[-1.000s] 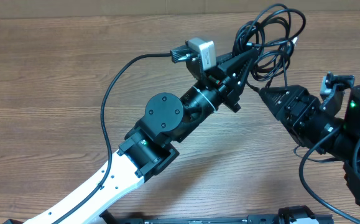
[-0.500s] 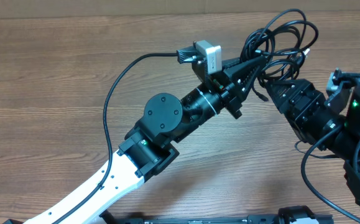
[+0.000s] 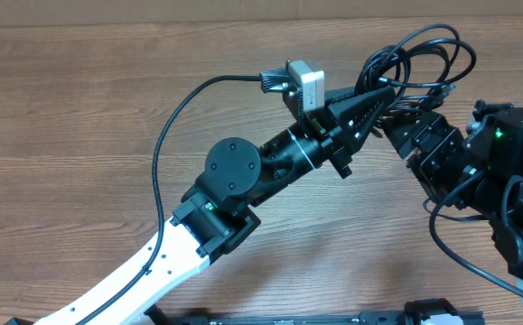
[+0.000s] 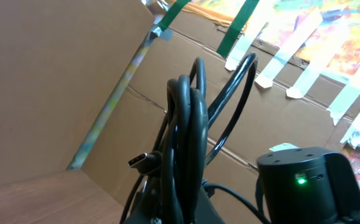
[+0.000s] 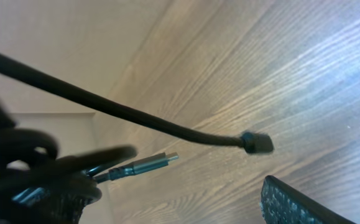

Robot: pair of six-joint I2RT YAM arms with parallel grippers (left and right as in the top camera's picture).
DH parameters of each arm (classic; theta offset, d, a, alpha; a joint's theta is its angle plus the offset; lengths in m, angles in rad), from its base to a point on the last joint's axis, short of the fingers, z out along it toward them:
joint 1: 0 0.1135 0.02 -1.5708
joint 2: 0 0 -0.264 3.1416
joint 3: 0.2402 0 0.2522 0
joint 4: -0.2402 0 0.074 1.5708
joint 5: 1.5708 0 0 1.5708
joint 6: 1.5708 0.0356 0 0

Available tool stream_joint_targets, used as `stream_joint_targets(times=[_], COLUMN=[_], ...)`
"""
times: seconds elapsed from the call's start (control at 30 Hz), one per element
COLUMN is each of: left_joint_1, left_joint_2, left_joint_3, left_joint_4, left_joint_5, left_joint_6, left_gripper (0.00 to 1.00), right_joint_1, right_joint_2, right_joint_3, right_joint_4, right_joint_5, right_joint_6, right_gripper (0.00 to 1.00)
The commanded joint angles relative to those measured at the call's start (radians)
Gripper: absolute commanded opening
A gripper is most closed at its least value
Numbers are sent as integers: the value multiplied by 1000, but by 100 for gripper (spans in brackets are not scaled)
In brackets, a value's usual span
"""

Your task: Untangle cables

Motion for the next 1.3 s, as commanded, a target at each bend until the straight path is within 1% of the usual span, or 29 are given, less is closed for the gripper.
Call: stream_joint_targets(times=[0.0,0.13,0.33,0.53,0.67,1.1,1.27], left_joint_1=[-1,-1,0,5,20,73,74], left_joint_2=[-30,-30,-30,-30,-30,-30,-30], left_joint_3=[35,35,35,35,35,35,35], left_joint_4=[48,72,122,137,156,174,182], left_joint_5=[25,-2,-43,-84,-86,-126,-149], left_joint_6=[-22,-49,-52,-51,-51,-52,-46], left_gripper=[4,4,4,4,4,4,4], right_joint_1=[0,0,0,0,0,0,0], right_joint_2=[8,8,8,8,8,8,8], right_joint_3=[-4,-4,-4,-4,-4,-4,-4], right_joint_4=[-31,-78,-154,-190,-207,-284,-318], right_joint_5=[34,69,141,142,141,140,97], right_joint_6=[-40,-53,-54,-79,-87,-86,-59], right_gripper=[86,86,86,86,86,86,86])
